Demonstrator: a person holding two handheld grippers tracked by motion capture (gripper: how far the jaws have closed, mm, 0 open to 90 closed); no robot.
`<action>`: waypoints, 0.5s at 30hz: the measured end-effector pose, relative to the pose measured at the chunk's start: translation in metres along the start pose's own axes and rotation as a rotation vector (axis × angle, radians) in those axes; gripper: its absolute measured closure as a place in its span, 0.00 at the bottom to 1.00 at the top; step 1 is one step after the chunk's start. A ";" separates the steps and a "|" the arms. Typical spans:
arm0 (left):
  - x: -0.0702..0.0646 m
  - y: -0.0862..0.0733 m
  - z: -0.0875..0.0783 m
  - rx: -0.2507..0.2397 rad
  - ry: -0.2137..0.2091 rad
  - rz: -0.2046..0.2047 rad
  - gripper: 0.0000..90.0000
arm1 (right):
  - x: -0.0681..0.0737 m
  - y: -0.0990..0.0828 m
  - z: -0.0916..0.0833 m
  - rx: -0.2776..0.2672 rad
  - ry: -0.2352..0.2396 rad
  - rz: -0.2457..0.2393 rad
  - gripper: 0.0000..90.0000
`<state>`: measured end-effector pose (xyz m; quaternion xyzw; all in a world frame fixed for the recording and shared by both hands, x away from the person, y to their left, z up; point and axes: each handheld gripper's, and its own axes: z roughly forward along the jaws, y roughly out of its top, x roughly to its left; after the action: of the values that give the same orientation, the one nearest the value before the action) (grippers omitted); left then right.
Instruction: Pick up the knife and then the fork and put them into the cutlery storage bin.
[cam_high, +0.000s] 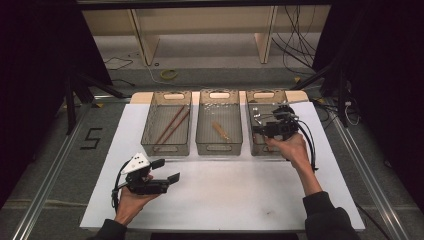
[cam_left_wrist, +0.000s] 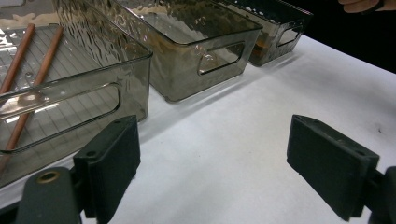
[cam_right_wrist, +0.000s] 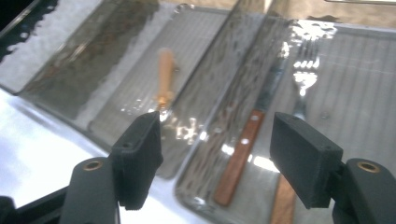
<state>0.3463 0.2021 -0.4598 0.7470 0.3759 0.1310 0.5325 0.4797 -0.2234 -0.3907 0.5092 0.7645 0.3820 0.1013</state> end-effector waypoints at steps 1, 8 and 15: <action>0.000 0.000 0.000 0.001 0.000 0.001 0.19 | 0.003 -0.002 -0.001 -0.009 0.008 -0.004 0.38; 0.001 0.000 0.000 0.001 -0.001 -0.005 0.19 | 0.018 -0.013 -0.010 -0.042 0.039 -0.038 0.37; 0.001 0.000 0.002 0.005 -0.002 -0.008 0.19 | 0.032 -0.028 -0.015 -0.077 0.075 -0.056 0.36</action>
<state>0.3477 0.2017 -0.4610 0.7468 0.3787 0.1272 0.5317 0.4375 -0.2085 -0.3918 0.4687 0.7664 0.4270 0.1028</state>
